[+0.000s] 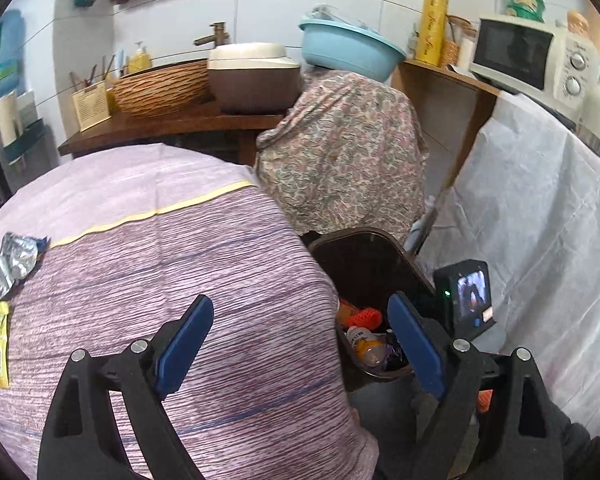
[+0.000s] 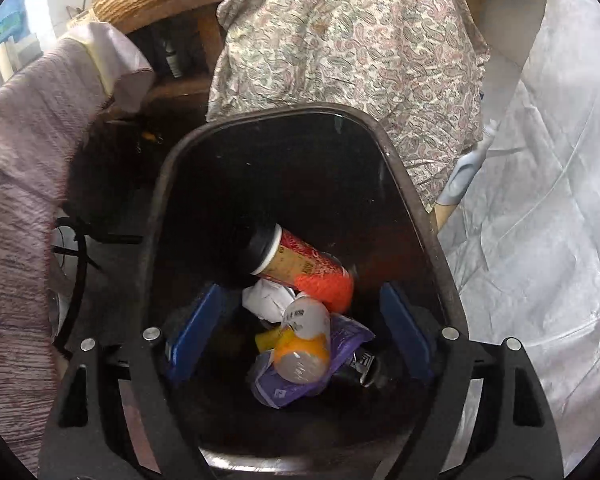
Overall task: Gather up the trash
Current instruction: 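Carry scrubber and bottle over the bin and open both tools, then move both tools back over the table toward the snack wrappers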
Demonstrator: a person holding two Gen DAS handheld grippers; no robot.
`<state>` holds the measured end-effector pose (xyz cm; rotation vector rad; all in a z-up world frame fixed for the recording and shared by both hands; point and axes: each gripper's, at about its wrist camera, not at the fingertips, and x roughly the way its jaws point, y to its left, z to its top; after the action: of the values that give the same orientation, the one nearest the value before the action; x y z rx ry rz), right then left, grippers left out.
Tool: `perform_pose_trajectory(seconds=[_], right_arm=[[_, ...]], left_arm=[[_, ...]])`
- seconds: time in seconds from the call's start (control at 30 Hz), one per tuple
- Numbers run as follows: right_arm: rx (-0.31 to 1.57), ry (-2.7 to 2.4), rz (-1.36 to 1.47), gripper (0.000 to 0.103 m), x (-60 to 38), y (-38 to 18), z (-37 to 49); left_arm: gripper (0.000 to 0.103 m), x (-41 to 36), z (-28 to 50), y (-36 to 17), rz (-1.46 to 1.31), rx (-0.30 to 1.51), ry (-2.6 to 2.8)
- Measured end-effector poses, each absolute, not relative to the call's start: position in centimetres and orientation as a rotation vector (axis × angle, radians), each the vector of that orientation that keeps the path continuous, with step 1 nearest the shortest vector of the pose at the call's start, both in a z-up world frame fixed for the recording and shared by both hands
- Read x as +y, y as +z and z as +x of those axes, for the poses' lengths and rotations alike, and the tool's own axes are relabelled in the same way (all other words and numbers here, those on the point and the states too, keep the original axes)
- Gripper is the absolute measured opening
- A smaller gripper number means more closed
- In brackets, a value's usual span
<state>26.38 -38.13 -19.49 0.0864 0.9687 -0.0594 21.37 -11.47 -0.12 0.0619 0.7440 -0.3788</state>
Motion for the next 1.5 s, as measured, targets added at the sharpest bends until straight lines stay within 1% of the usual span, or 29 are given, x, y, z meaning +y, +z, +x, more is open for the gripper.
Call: perform_pose_trajectory(seconds=[0.3,0.57,0.8,0.97,1.13,1.3,1.43,1.5], right_arm=[[0.929,-0.034,0.108,0.081,-36.4,-16.1,23.9],[0.833,0.073,0.057,0.081,-31.7,-10.2,22.3],[0.73,0.252,-0.03,0.081,-24.9,-4.3,21.2],[0.697,0.398,-0.085,0.081,-19.7,-1.4,20.4],[0.689,0.506,-0.148,0.081,-14.6,-0.1,20.0],[0.692,0.585,-0.19,0.081,-10.3,0.5,19.5],[0.687,0.619,-0.217,0.081,-8.1,0.8,18.8],[0.686,0.63,-0.228,0.081,-7.2,1.0,18.6]], left_arm=[[0.091,-6.9,20.5,-0.1,0.018,0.732,-0.308],[0.092,-1.6,19.3,0.3,-0.018,0.736,-0.218],[0.094,3.6,17.6,0.7,-0.007,0.737,-0.127],[0.095,8.8,16.4,1.2,-0.047,0.715,-0.03],[0.095,13.9,16.3,0.8,-0.071,0.726,0.064],[0.095,17.8,18.0,0.4,-0.051,0.745,0.102],[0.091,20.6,20.7,0.1,-0.072,0.773,0.1],[0.086,21.0,22.3,-0.3,-0.059,0.793,0.083]])
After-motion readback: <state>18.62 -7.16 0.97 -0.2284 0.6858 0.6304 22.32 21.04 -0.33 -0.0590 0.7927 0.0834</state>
